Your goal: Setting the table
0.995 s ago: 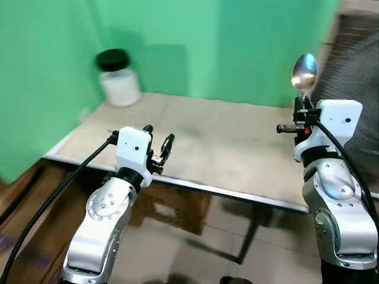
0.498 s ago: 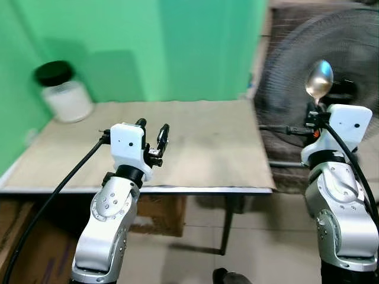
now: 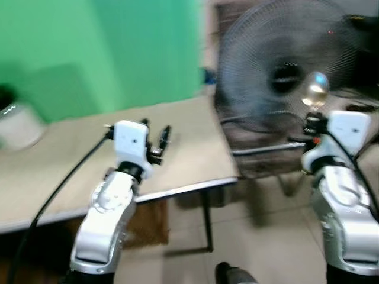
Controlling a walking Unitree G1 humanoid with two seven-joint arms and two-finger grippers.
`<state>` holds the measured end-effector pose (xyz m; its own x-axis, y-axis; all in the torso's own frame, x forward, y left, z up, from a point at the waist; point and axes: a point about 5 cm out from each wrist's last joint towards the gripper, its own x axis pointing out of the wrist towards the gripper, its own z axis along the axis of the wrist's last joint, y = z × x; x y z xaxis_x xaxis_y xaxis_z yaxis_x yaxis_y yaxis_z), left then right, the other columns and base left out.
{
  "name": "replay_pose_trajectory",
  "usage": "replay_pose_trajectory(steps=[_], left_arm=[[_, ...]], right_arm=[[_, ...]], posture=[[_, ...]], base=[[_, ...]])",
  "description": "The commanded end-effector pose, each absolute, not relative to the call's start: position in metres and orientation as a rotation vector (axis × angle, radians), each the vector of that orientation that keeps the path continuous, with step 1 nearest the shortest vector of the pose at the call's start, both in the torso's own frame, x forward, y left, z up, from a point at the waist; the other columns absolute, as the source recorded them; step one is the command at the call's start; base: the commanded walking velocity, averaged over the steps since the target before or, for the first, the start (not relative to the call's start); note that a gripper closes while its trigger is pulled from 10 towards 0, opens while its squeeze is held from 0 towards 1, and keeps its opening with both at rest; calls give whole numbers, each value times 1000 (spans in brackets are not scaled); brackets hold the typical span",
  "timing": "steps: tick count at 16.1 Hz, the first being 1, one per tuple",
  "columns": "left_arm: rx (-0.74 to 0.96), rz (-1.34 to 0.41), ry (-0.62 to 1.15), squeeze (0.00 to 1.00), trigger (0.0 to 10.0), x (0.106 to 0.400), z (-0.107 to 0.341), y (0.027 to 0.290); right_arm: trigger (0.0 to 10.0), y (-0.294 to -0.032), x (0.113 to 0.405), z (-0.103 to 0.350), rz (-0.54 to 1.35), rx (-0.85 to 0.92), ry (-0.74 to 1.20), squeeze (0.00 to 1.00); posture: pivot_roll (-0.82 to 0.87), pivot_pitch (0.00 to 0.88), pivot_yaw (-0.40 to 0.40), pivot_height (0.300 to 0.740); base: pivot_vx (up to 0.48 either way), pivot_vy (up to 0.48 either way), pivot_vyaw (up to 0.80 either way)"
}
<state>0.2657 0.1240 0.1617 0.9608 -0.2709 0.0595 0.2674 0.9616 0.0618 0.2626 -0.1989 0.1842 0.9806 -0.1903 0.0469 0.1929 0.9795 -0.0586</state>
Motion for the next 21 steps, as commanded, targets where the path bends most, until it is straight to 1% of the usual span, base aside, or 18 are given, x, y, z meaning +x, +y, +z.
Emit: replay_pose_trajectory(steps=[1,3,4,6,7,8,10,11,14,16,19,21], left_arm=[[77,-248,-68,0,10000,266,163,129],[79,-241,-66,0,10000,266,162,133],[79,-245,-66,0,10000,271,160,132],[84,-250,-73,0,10000,275,160,128],[68,-247,-88,0,10000,273,166,125],[67,-246,-90,0,10000,272,166,125],[82,-224,-61,0,10000,263,159,135],[86,-210,-53,0,10000,263,157,140],[53,-185,-42,0,10000,266,159,138],[56,-194,-51,0,10000,265,161,137],[53,-175,-33,0,10000,266,156,142],[50,-184,-33,0,10000,268,158,139]], right_arm=[[10000,-192,261,190,-148,-33,-57,0],[10000,-178,263,187,-75,-15,-39,0],[10000,-175,261,188,-53,-17,-34,0],[10000,-178,260,188,-43,-7,-24,0],[10000,-180,263,188,-21,9,-8,0],[10000,-180,263,188,-16,10,-6,0],[10000,-171,267,184,2,10,3,0],[10000,-168,266,184,9,11,5,0],[10000,-171,265,182,2,44,46,0],[10000,-172,265,181,-8,46,62,0],[10000,-170,261,179,-21,48,73,0],[10000,-175,261,179,-40,40,78,0]], posture=[[5,0,100,740],[-15,0,104,740],[-39,0,107,740],[-36,0,101,740],[0,0,78,740],[0,0,78,740],[16,0,65,740],[9,0,63,740],[11,0,62,740],[15,0,65,740],[-5,0,79,740],[-6,0,84,740]], base=[[0,0,-800],[0,0,-800],[0,0,-800],[0,0,-800],[0,0,-800],[0,0,-800],[0,0,-800],[0,0,-800],[0,0,-800],[0,0,-800],[0,0,-800],[0,0,-800]])
